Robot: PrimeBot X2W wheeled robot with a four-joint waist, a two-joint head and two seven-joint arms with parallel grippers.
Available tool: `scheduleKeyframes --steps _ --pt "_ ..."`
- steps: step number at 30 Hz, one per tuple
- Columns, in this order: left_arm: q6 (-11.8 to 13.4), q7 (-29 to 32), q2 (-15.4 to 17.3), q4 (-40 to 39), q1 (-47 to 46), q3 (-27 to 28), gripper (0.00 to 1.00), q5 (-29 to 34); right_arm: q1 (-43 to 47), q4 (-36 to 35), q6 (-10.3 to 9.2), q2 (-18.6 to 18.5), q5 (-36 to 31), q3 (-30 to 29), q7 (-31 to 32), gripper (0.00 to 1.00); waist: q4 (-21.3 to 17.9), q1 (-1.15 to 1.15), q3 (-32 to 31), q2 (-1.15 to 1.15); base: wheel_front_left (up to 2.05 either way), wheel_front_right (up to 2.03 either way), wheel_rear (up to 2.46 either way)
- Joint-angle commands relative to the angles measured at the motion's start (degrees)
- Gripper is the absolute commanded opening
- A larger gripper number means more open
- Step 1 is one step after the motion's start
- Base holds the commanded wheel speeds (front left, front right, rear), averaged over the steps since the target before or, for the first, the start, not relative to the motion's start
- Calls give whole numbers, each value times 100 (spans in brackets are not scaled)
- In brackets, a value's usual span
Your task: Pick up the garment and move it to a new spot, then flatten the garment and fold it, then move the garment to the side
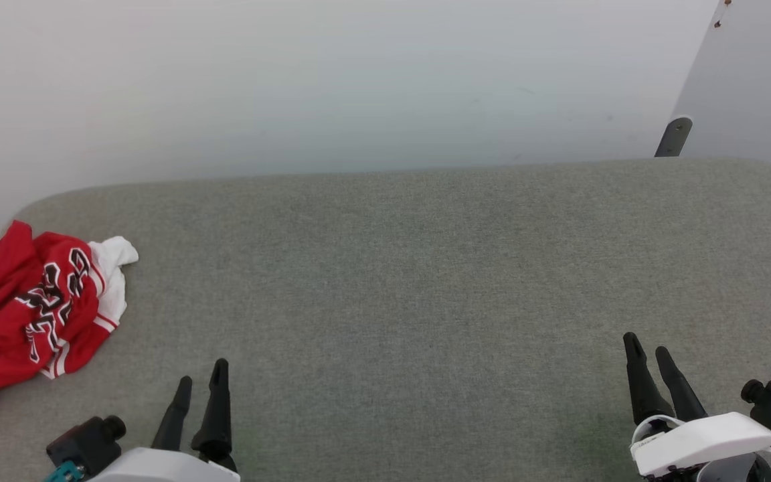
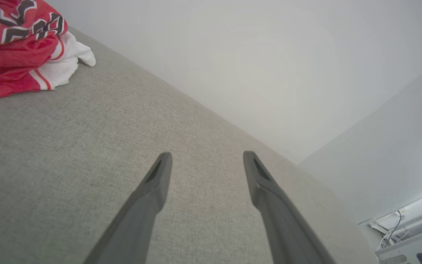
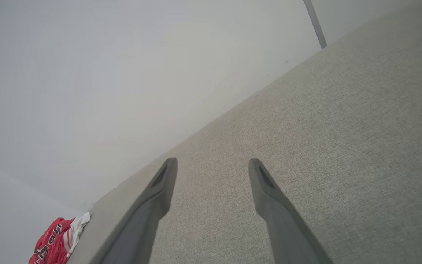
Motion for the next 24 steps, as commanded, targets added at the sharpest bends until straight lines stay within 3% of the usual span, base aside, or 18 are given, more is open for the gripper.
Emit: scheduleKeyframes --steps 1,24 --pt "22 -46 52 -90 -20 1 100 168 -121 -62 3 7 -123 -20 -56 100 1 0 -2 0 0 0 0" --pt "-144 -380 -58 -342 204 218 100 1845 -82 -144 4 83 -1497 23 -225 100 -10 0 -44 0 0 0 0"
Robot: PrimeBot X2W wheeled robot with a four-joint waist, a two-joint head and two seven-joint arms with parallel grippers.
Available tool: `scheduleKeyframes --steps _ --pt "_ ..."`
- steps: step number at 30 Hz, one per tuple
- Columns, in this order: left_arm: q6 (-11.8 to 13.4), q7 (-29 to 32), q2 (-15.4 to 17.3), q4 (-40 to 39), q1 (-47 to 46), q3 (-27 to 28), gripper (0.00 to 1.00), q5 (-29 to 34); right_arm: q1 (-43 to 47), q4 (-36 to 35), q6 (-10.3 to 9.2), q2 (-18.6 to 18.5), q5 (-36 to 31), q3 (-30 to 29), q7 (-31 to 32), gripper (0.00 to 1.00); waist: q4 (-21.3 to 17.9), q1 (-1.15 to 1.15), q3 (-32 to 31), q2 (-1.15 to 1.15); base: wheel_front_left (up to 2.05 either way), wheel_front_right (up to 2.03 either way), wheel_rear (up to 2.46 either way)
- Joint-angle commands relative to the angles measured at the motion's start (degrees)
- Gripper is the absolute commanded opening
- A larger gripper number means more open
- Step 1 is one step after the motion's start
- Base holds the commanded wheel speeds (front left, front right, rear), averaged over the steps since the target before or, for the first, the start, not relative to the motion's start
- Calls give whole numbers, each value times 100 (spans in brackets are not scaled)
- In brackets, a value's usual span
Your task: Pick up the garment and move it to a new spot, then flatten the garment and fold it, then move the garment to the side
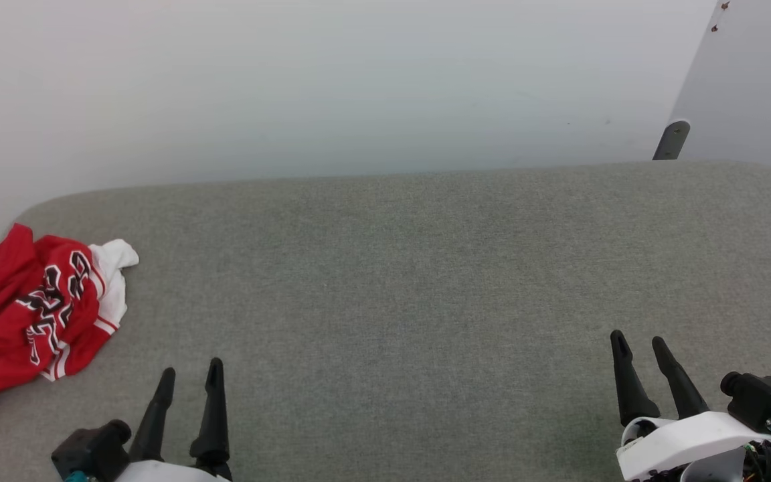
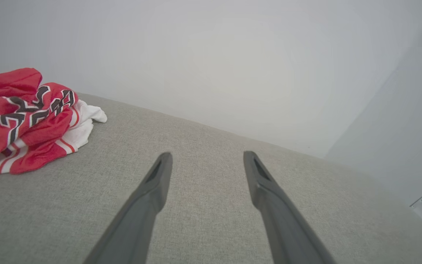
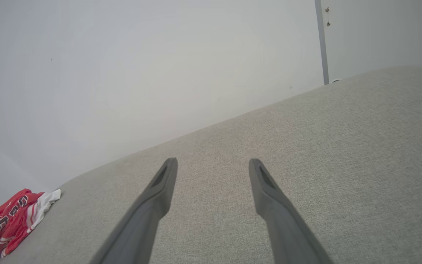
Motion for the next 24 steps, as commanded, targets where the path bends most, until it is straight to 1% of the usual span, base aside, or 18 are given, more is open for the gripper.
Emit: scheduleKeyframes --steps 1,13,24 --pt "-16 -45 13 -70 15 17 100 148 -71 -54 4 7 -115 7 -48 100 -2 0 -1 0 0 0 0" --pt "-161 -191 -49 -153 101 98 100 840 -43 -130 5 23 -709 20 -136 100 -24 0 -15 0 0 0 0" --pt "-242 -317 -106 -224 172 167 100 1385 -32 -177 6 31 -1178 49 -236 100 -49 0 -22 0 0 0 0"
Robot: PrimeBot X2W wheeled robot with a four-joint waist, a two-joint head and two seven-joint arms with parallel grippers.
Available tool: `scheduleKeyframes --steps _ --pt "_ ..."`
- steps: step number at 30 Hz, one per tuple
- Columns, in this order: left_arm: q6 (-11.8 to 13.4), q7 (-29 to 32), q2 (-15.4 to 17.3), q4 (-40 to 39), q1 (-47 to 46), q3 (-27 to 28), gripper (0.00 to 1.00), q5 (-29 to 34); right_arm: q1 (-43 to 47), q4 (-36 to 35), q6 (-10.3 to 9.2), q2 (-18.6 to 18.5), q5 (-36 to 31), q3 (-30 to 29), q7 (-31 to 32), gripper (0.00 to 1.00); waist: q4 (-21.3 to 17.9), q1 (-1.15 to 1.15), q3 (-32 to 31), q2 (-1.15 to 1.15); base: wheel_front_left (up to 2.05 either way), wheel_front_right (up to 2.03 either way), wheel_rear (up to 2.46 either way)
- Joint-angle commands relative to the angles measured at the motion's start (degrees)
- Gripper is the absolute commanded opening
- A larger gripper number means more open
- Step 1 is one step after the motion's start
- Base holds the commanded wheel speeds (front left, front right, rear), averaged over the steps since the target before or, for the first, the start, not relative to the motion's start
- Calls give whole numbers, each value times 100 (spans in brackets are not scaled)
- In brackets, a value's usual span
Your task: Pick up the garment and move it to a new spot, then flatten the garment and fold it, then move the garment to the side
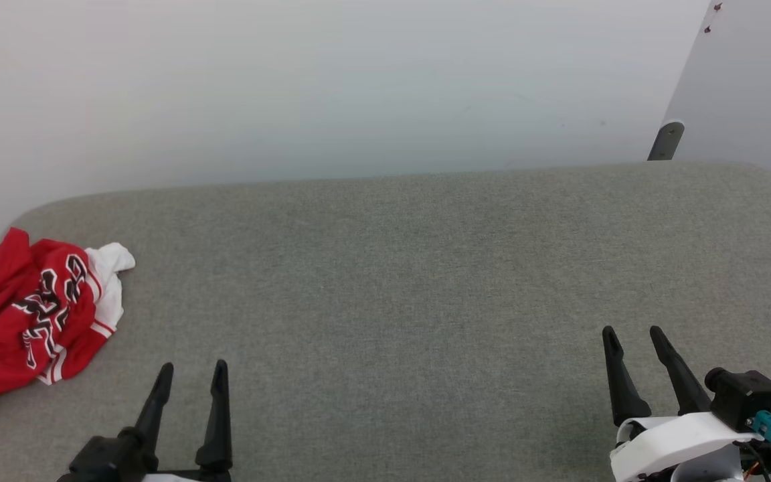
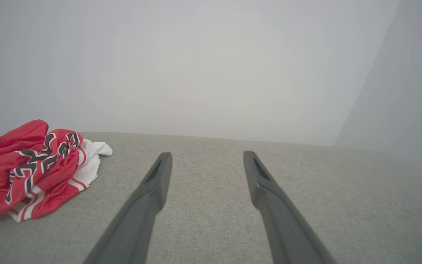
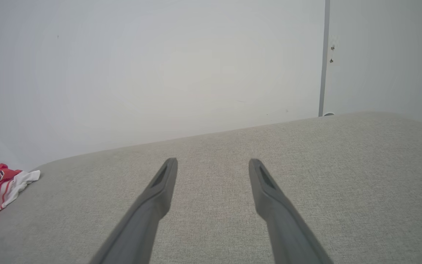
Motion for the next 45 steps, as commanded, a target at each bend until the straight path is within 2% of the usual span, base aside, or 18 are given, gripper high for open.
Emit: scheduleKeyframes --steps 1,16,35,40,45 --pt "-38 -58 -8 -54 50 29 100 174 -32 -42 4 14 -158 22 -46 100 -4 0 0 0 0 0 0" --pt "-104 -198 -77 -173 170 157 100 778 4 -97 4 20 -717 2 -170 100 -32 0 -20 0 0 0 0" --pt "-220 -184 -182 -107 196 279 100 802 94 -146 4 25 -741 -59 -145 100 -26 0 -40 0 0 0 0" --pt "-256 -184 -184 -15 154 248 100 808 121 -136 4 24 -782 -22 -133 100 138 0 -94 0 0 0 0" --pt "-259 -184 -124 64 138 304 100 807 182 -126 4 24 -735 61 -94 100 485 0 -189 0 0 0 0"
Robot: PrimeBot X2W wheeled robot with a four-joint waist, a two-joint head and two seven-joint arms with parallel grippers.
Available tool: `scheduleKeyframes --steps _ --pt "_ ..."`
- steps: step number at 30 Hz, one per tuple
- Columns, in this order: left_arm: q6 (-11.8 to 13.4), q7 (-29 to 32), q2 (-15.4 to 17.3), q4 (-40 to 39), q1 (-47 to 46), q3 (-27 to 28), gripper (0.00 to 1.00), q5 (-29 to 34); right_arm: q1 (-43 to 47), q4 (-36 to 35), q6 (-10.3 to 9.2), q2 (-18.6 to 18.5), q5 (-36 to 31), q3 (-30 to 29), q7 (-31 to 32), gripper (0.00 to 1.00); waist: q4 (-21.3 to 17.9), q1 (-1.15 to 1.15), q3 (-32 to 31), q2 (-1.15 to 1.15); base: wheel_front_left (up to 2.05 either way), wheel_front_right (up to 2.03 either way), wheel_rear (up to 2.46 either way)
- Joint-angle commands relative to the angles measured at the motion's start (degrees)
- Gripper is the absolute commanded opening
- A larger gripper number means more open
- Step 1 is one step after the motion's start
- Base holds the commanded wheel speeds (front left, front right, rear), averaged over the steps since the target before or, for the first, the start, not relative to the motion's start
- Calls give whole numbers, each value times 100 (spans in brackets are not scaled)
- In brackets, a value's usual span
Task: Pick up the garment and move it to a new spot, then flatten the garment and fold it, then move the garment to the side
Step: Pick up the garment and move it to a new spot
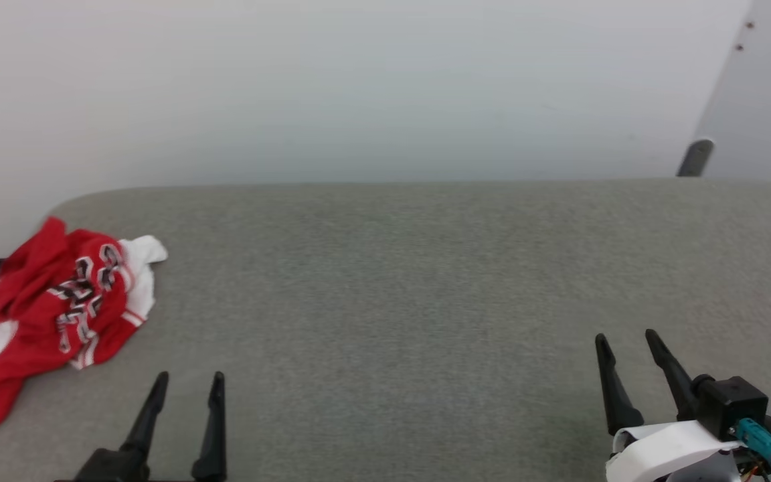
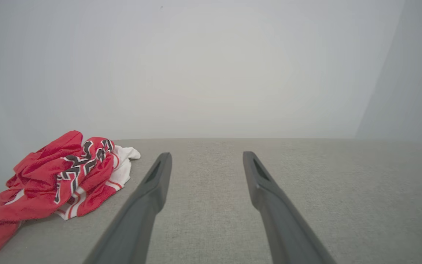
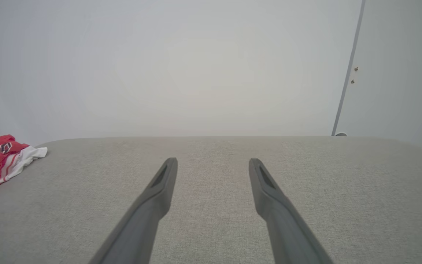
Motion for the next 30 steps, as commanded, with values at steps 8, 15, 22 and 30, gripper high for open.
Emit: scheduleKeyframes --steps 8,15,22,30 --pt "69 0 146 87 17 201 100 -59 98 54 4 18 82 232 45 100 987 0 -268 0 0 0 0" --pt "149 85 283 42 66 304 100 -100 92 141 4 18 171 426 14 100 1674 0 -421 0 0 0 0" --pt "258 191 312 -96 111 375 100 -159 22 255 4 19 282 581 -33 100 2164 0 -502 0 0 0 0" --pt "328 194 226 -197 122 441 100 -329 -134 342 4 19 311 686 -52 100 2283 0 -402 0 0 0 0"
